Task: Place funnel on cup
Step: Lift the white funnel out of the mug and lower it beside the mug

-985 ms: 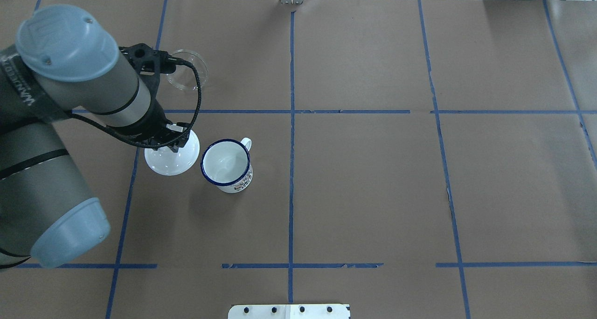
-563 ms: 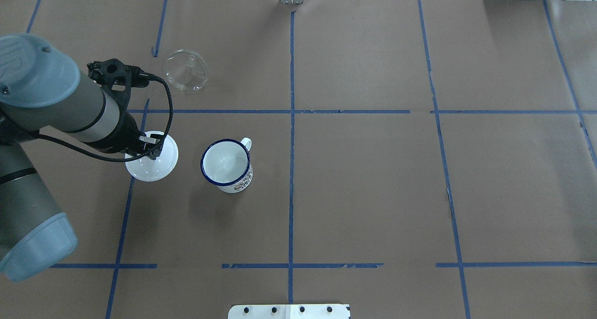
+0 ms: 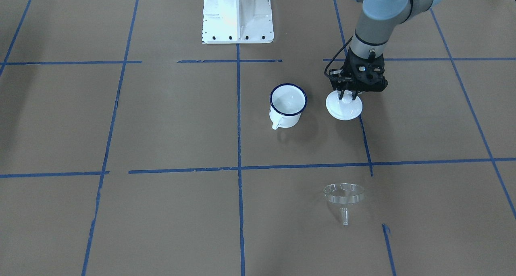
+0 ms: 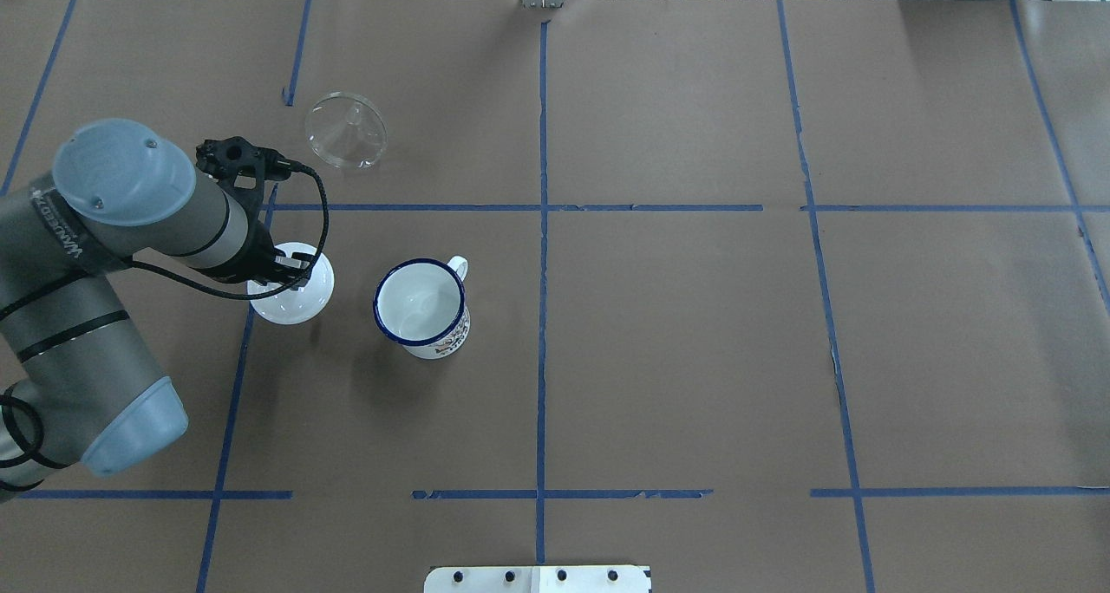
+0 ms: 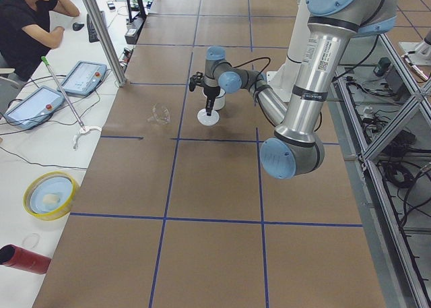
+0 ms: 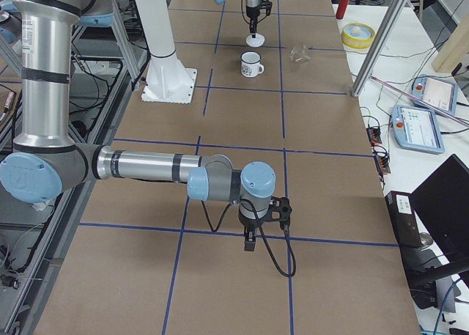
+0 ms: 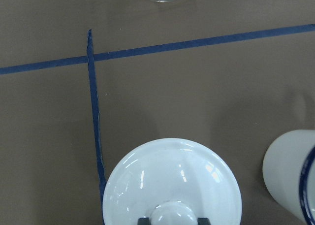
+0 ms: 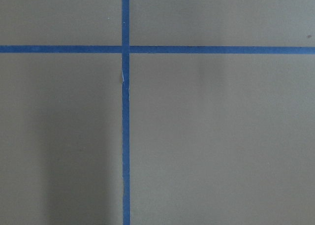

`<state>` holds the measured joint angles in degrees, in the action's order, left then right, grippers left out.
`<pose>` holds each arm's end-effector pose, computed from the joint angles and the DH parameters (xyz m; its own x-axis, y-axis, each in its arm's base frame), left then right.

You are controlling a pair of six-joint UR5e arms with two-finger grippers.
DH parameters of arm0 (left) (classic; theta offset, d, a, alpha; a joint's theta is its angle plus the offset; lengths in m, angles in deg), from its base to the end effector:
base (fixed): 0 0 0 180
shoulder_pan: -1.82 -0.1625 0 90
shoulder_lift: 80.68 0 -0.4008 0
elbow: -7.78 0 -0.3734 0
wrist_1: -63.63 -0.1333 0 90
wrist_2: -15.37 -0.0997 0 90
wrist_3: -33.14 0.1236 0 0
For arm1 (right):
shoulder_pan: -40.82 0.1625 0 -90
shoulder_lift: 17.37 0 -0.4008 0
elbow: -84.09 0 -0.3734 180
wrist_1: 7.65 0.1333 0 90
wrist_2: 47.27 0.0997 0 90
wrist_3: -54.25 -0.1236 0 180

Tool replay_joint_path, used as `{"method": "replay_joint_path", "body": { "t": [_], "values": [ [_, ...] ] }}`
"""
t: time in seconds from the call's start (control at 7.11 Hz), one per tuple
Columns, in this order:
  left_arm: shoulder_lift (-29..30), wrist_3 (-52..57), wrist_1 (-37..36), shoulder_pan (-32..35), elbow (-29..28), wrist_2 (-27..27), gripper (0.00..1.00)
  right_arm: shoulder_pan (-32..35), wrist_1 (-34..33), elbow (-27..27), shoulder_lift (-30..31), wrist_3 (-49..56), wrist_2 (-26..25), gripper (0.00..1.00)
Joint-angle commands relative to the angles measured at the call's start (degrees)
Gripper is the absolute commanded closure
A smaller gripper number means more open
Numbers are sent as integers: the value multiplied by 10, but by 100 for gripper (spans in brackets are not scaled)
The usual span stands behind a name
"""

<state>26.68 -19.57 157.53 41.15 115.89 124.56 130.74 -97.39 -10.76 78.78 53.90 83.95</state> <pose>0.3859 -0.4360 0.3554 0.7407 0.1329 -0.6586 -0.0144 0.9832 0.1821 0.0513 -0.4284 0.6642 0.7522 0.0170 0.6587 -0.0032 0.9997 -0.0222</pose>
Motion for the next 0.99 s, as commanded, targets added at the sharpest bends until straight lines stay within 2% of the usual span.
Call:
{"method": "replay_joint_path", "body": {
  "t": [0.0,0.14,0.28,0.42,0.84],
  "values": [
    [-6,19,41,0,-45,-2,100,0,0,0,0,0,0,0],
    [-6,23,41,0,-47,-1,100,0,0,-1,0,0,0,0],
    [-5,25,41,0,-50,-1,71,0,0,-1,0,0,0,0],
    [-5,30,41,0,-50,-1,1,0,0,0,0,0,0,0],
    [3,24,37,11,-27,2,0,0,0,-1,0,0,0,0]
  ]
}}
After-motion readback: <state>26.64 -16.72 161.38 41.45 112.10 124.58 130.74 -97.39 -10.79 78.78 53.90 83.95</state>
